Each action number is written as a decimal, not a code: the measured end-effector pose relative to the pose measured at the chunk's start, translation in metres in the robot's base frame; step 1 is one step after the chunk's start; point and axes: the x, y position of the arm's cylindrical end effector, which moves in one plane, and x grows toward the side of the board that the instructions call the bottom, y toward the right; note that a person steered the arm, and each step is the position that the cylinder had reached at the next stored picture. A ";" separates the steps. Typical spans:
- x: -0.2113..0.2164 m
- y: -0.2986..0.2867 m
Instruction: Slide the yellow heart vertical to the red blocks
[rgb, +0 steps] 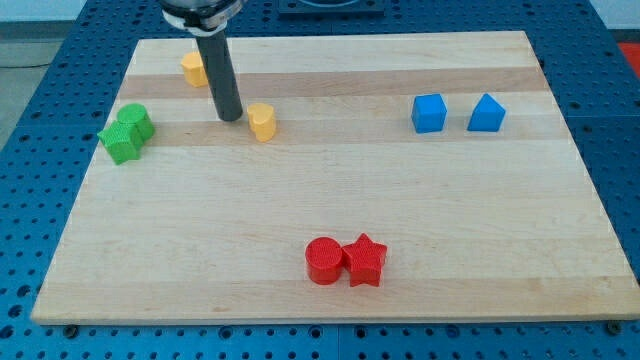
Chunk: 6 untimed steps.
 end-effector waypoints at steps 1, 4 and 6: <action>0.016 0.003; 0.018 0.051; 0.017 0.108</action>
